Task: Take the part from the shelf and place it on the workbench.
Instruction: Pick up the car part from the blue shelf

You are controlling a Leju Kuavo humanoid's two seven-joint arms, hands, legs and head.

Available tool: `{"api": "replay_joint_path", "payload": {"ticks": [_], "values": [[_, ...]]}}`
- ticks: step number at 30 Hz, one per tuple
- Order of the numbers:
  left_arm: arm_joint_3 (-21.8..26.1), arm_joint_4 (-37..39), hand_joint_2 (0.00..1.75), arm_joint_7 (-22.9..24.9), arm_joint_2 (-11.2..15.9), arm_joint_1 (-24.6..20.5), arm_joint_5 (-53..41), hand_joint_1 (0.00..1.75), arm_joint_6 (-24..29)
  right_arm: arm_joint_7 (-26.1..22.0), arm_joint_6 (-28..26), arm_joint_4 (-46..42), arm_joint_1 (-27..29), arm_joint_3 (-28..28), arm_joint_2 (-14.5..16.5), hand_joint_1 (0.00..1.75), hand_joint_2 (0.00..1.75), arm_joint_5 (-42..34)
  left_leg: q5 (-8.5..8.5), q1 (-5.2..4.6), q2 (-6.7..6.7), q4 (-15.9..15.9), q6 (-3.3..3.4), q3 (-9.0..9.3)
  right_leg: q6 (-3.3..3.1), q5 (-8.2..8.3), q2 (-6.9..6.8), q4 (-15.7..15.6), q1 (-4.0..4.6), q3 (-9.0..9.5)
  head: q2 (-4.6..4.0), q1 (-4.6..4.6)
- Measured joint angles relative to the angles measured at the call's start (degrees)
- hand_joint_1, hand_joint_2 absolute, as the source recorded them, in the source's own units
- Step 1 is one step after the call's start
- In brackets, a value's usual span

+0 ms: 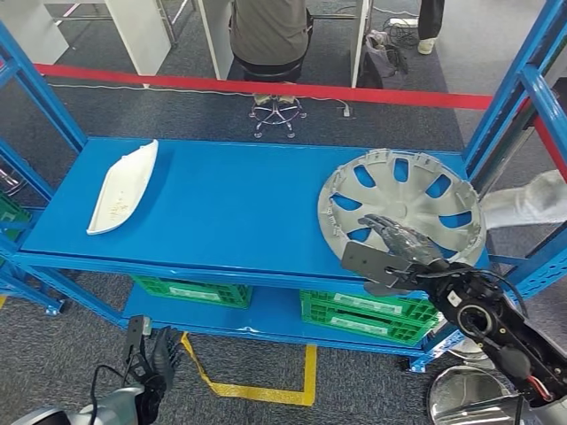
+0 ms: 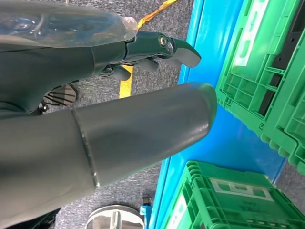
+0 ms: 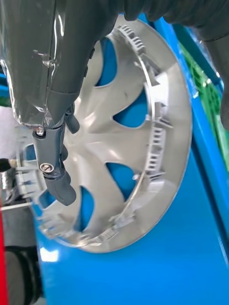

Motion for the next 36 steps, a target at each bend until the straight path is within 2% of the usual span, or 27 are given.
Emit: {"api": "replay_joint_path", "payload": {"ticks": [10, 21, 36], "values": [[0.0, 0.0, 0.0, 0.01, -0.02, -0.02, 0.07, 0.0, 0.01, 0.83, 0.53, 4.46, -0.22, 2.09, 1.35, 0.0, 1.75, -0.73, 0.0, -0.01, 0.0, 0.0, 0.0, 0.0, 0.0, 0.0, 0.01, -0.04, -0.01, 0.0, 0.0, 0.0], [0.01, 0.01, 0.0, 0.0, 0.1, 0.12, 0.26, 0.0, 0.01, 9.52, 0.61, 6.96, -0.2, 2.48, 1.19, 0.0, 1.75, -3.27, 0.0, -0.02, 0.03, 0.02, 0.0, 0.03, 0.01, 0.01, 0.04, -0.04, 0.0, 0.0, 0.0, 0.0], [0.0, 0.02, 0.0, 0.01, 0.32, 0.12, 0.12, 0.0, -0.04, 10.28, -0.2, 8.39, -0.15, 2.71, 0.38, 0.0, 1.75, -3.49, 0.0, -0.02, 0.04, 0.02, 0.0, 0.04, 0.01, 0.01, 0.05, -0.04, 0.0, 0.0, 0.0, 0.0]]}}
